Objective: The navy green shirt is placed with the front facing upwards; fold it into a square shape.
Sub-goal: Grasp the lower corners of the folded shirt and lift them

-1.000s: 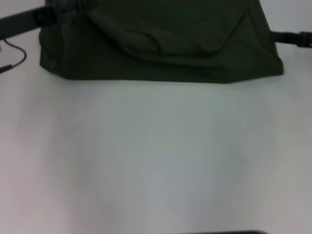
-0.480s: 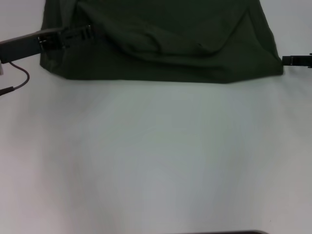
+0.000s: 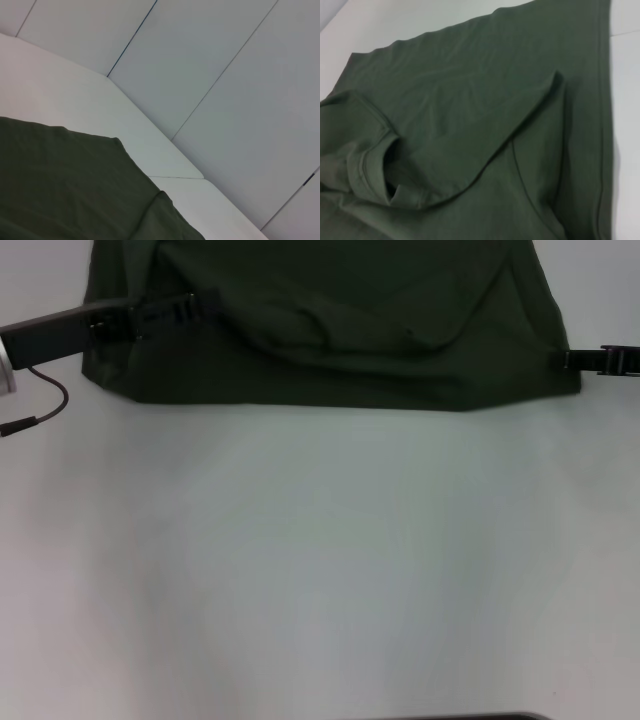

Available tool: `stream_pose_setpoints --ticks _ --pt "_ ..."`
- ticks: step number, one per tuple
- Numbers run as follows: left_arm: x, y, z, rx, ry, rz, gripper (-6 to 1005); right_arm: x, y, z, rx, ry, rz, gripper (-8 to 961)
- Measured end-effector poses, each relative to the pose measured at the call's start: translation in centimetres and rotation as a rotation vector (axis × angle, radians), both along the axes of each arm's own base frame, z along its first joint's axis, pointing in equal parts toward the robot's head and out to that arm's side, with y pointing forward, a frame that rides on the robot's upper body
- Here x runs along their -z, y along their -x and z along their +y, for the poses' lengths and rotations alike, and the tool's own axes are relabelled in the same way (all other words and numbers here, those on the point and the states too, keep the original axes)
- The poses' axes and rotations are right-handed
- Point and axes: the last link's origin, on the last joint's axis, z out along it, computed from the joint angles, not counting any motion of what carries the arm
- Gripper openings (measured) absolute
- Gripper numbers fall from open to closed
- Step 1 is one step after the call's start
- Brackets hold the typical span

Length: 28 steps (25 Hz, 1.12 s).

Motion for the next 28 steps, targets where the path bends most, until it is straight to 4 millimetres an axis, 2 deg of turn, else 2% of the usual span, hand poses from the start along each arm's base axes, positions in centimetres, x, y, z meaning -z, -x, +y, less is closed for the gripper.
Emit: stream_pose_setpoints --ticks 5,16,28 --pt "0.0 -0.1 0.0 0.003 -0.001 0.0 812 1.0 0.1 0.2 0.002 0.016 -0.01 594" --pt "0.0 0.0 0.2 -0.005 -0.009 0.006 812 1.0 -0.4 0.1 0.022 -0.006 -0.015 595" --pt "0.1 0.0 0.3 -0.01 -0.015 0.008 812 2.1 0.0 0.3 0.006 0.004 -0.021 589"
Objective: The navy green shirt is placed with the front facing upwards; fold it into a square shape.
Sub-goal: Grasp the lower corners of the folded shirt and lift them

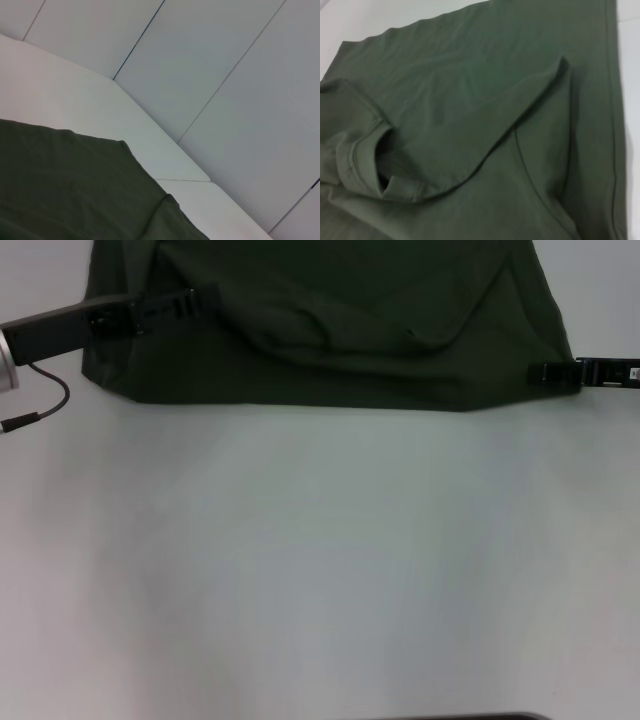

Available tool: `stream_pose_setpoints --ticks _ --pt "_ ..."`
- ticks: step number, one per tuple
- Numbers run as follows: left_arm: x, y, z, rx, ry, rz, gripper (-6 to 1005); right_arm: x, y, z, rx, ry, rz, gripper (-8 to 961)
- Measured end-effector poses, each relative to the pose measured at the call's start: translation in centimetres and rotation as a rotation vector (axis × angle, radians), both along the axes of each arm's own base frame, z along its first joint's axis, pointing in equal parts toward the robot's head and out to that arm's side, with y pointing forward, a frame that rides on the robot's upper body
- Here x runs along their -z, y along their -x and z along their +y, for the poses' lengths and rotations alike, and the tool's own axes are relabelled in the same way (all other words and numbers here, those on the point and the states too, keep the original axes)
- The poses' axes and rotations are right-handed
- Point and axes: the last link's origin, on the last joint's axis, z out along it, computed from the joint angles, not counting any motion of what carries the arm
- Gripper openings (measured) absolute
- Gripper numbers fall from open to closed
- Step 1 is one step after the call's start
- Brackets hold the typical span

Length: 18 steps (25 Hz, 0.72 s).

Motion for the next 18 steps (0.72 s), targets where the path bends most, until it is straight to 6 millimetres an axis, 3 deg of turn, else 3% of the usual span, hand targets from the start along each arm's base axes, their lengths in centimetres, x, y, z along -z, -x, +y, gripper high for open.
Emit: stream_pose_setpoints --ticks 12,18 --pt "0.05 -0.12 0.06 0.005 0.0 0.001 812 -0.08 0.06 0.07 0.005 -0.001 0.009 582" --pt "0.06 -0.09 0.1 0.002 -0.002 0.002 811 -0.36 -0.54 -0.21 0.027 -0.004 0.021 329"
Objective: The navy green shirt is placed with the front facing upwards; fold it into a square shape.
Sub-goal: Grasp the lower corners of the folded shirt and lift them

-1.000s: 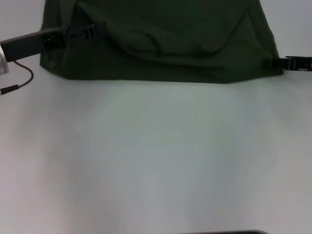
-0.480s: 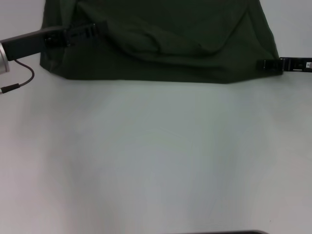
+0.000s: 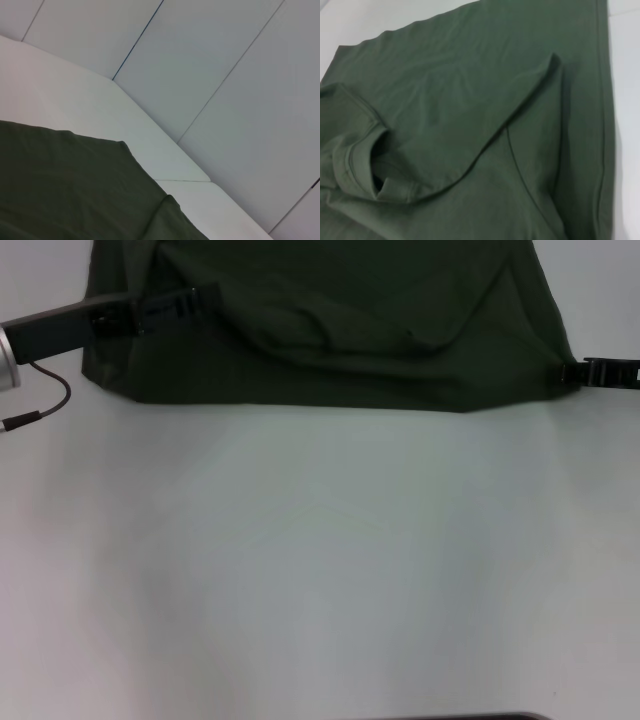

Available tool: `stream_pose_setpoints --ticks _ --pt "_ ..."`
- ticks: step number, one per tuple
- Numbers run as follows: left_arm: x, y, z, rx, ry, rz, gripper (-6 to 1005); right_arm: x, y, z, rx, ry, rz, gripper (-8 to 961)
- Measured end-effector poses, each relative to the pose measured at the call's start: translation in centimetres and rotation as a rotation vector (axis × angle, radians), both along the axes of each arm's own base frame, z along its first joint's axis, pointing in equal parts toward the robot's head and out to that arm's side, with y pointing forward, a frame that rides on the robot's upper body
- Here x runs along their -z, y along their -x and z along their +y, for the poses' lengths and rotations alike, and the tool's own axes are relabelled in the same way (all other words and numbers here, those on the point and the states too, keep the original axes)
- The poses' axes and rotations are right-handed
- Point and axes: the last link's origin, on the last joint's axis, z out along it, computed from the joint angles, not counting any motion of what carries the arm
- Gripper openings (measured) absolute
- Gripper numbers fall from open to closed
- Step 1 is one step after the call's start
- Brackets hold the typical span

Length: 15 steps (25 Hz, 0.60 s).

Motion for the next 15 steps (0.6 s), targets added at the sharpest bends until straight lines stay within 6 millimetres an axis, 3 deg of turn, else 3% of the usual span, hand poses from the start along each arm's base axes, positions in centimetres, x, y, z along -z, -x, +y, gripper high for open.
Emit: stream_pose_setpoints --ticks 5,10,15 --pt "0.05 0.1 0.01 -0.007 -0.004 0.001 811 -0.12 -0.29 -0.22 0.003 -0.007 0.002 157" --pt "0.05 0.16 0.0 -0.009 -0.005 0.002 811 -0.13 -0.31 -0.25 0.004 -0.007 0.002 53" --pt "0.08 0.37 -0.15 -0.016 -0.004 0.001 811 -0.2 -0.51 -0.37 0.01 -0.012 0.002 53"
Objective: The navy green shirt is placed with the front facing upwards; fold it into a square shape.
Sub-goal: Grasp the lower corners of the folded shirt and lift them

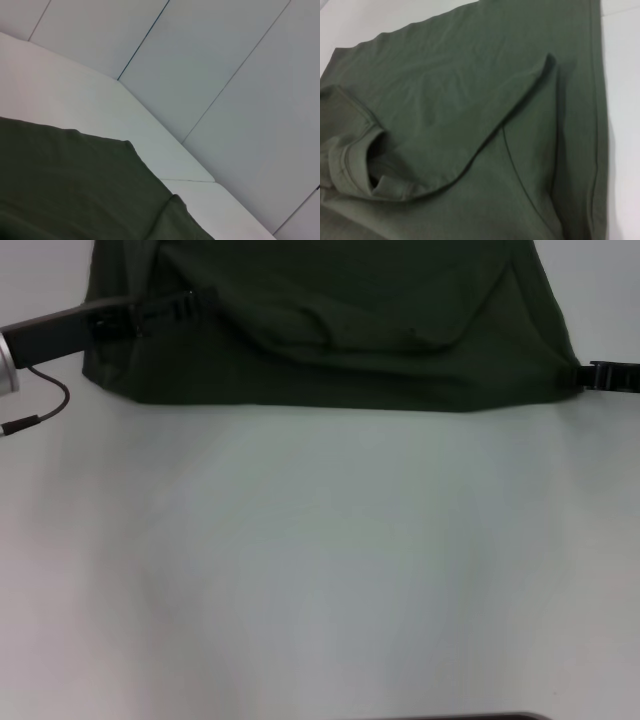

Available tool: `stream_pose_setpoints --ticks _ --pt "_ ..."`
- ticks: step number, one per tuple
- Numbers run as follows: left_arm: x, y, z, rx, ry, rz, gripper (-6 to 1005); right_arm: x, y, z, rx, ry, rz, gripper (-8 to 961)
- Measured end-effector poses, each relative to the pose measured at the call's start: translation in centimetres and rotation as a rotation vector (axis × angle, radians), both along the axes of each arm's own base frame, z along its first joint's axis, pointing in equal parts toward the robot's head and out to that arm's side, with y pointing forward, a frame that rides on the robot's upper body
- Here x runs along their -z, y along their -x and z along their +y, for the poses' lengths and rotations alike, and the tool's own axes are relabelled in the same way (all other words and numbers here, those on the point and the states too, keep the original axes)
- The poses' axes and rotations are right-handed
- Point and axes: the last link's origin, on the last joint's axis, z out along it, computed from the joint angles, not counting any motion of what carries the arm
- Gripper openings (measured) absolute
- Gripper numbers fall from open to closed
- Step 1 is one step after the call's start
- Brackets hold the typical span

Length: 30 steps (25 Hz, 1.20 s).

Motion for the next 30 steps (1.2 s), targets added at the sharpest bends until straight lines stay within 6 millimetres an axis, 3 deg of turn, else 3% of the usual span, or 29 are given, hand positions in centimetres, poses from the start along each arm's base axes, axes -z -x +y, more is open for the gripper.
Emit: stream_pose_setpoints --ticks 13,21,30 --pt "0.2 4.3 -1.5 -0.095 0.03 0.165 811 -0.8 -0.8 -0.6 0.019 -0.021 0.013 53" --pt "0.4 5.6 -0.8 -0.09 -0.058 0.274 811 -0.7 -0.5 -0.6 0.013 -0.015 0.027 53" --pt "1.9 6.3 0.4 -0.088 -0.1 0.394 810 -0.7 -0.3 -0.6 0.014 -0.015 0.044 53"
